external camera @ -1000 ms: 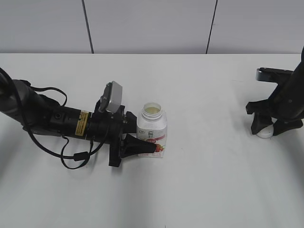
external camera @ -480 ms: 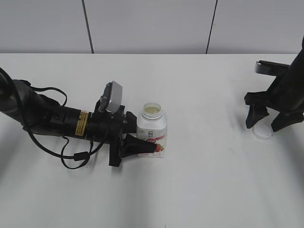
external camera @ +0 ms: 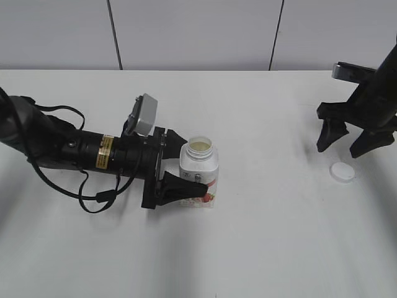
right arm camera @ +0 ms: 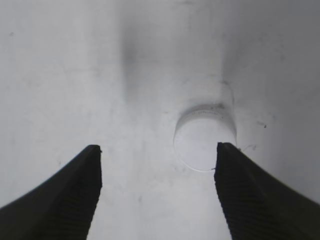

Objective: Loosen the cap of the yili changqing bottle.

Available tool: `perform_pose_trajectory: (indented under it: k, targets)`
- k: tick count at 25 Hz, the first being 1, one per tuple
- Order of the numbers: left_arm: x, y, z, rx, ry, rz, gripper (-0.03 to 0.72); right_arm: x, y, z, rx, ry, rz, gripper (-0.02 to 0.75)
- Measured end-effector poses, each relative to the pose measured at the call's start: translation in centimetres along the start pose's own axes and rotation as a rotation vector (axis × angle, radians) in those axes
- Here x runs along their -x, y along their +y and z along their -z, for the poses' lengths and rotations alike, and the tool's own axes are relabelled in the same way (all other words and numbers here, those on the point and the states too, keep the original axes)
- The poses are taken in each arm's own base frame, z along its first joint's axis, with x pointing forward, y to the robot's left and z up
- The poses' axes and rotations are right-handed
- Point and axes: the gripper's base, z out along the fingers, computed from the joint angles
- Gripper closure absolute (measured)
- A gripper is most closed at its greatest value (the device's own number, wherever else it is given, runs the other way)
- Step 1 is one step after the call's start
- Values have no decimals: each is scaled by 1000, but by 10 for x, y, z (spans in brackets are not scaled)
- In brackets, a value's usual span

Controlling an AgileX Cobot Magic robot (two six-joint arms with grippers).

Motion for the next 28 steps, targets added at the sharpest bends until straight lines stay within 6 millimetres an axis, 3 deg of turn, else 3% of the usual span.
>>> perform_pose_trajectory:
  k: [9,20,25,28]
  targets:
    - [32,-3,10,-11,-3,-44,105,8,4,10,17,-10,3,183]
    - [100,-13,33,31,-38,-97,106,8,13,44,26,-97,24,183]
    - [139,-19,51,165,2,-82,106,7,16,57,30,-130,31,183]
    - [156,-15,67,367,99,-86,106,5,18,67,31,-154,37,183]
